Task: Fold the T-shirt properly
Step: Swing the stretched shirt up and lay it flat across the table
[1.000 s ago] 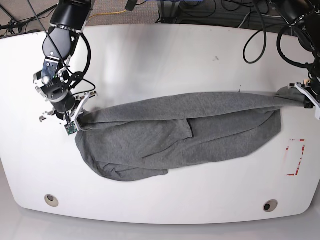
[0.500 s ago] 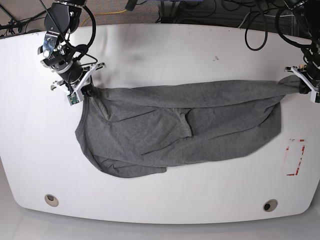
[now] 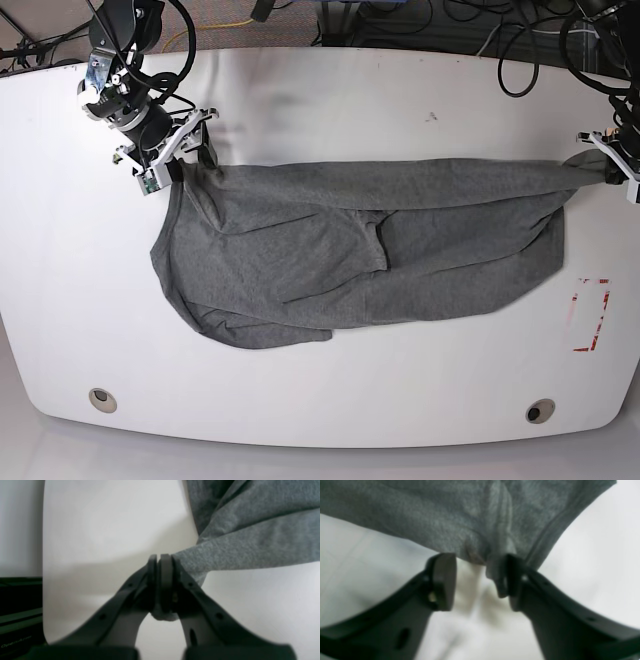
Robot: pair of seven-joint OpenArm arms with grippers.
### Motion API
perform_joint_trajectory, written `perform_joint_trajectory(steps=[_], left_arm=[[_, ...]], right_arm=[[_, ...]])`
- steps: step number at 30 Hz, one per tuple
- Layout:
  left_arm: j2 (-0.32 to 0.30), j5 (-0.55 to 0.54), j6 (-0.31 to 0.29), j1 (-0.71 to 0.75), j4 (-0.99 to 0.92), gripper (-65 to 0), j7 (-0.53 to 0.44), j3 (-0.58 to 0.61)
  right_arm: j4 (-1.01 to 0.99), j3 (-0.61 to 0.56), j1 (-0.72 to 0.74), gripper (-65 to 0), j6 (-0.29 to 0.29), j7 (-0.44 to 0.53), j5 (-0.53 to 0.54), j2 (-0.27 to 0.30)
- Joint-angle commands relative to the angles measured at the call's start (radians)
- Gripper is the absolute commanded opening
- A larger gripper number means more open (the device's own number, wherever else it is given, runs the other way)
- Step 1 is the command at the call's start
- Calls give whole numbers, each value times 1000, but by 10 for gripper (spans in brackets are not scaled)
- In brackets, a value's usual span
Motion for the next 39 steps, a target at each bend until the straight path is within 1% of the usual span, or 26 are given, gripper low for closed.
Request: perform_joint_trajectory(steps=[1, 3, 6, 11, 16, 17, 18, 20, 21, 22, 23, 27, 30, 33, 37, 39], left_arm=[[-20, -7, 1, -8, 13, -650, -16, 7], [-20, -7, 1, -8, 16, -650, -16, 27], [-20, -7, 1, -8, 14, -650, -16, 37], [-20, -7, 1, -8, 16, -650, -16, 40], [-20, -7, 1, -9, 16, -650, -16, 42], [-20, -7, 1, -16, 16, -650, -16, 42], [-20, -7, 1, -20, 16, -650, -16, 42], [-20, -7, 1, -22, 11, -650, -16, 39], [-20, -7, 1, -22, 11, -650, -16, 39], [-20, -7, 1, -23, 13, -650, -17, 40], [-20, -7, 1, -23, 16, -650, -17, 42], [-14, -7, 1, -69, 17, -650, -17, 42], [-13, -8, 1, -92, 17, -650, -9, 42], [-13, -13, 1, -114, 19, -650, -11, 83], [-10, -13, 2, -177, 42, -650, -9, 142], [10, -8, 2, -214, 62, -650, -9, 157]], right_arm=[[17, 25, 18, -238, 2, 8, 12, 11], [16, 25, 38, -230, 2, 6, 6, 10], [-6, 25, 58, -238, 2, 6, 3, 8], [-130, 23, 136, -241, 2, 6, 3, 13], [-162, 22, 162, -250, 2, -1, 3, 14], [-164, 22, 167, -277, 2, -17, 3, 14], [-165, 22, 169, -338, 2, -37, 3, 13], [-165, 22, 170, -460, 2, -47, 6, 11], [-165, 22, 170, -541, 2, -47, 7, 10], [-164, 20, 170, -637, 2, -49, 9, 10], [-161, 14, 170, -650, 2, -52, 7, 10], [-84, -3, 158, -650, 2, -58, 7, 11], [1, -3, 130, -650, 2, -95, 1, 14], [67, 26, 129, -650, 2, -118, 1, 18], [94, 43, 167, -650, 2, -136, 1, 61], [100, 43, 201, -650, 2, -156, 1, 94]])
